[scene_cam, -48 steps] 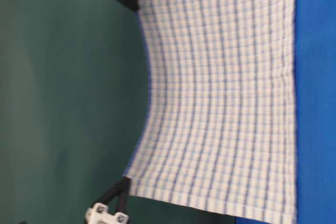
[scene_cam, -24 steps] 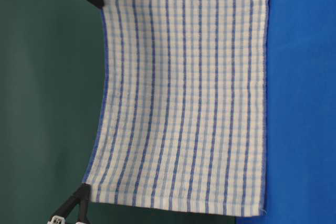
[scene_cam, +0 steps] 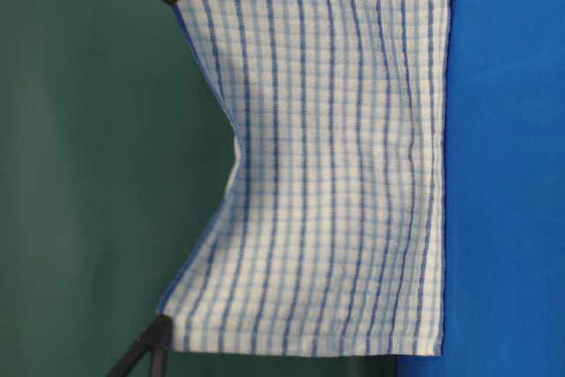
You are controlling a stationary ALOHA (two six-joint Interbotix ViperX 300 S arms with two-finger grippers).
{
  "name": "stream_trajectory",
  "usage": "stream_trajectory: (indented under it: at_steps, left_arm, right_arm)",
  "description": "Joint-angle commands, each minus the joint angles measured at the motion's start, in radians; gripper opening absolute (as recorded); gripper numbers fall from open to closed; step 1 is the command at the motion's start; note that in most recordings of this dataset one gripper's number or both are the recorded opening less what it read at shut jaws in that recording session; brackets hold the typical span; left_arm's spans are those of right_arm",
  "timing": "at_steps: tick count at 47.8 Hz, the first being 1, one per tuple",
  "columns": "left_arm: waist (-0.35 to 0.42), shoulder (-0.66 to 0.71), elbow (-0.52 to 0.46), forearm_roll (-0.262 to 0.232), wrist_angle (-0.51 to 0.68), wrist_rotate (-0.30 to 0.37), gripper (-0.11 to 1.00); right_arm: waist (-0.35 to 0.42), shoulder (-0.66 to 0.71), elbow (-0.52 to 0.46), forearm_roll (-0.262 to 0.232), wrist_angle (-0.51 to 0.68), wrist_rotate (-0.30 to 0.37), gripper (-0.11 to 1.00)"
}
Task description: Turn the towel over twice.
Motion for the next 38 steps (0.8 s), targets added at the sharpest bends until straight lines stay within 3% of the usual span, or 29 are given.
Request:
stream_trajectory:
  at_steps: [1, 18, 28, 38]
  left_arm:
    - [-0.035, -0.028, 0.009, -0.002, 0.015, -0.006, 0.04]
    - [-0.258, -0.023, 0.156, -0.002, 0.074, -0.077, 0.04]
    - [-0.43, 0.031, 0.193, -0.002, 0.078, -0.153, 0.04]
    - [-0.537, 0.094, 0.199, -0.002, 0.08, -0.229, 0.04]
  right_arm:
    - [0.052, -0.026, -0.003, 0.009, 0.023, 0.015, 0.03]
    - [0.342, -0.04, 0.143, 0.009, 0.046, 0.178, 0.03]
    - [0.472, 0.009, 0.229, 0.009, -0.023, 0.285, 0.03]
    - [0.588, 0.081, 0.272, 0.011, -0.112, 0.368, 0.03]
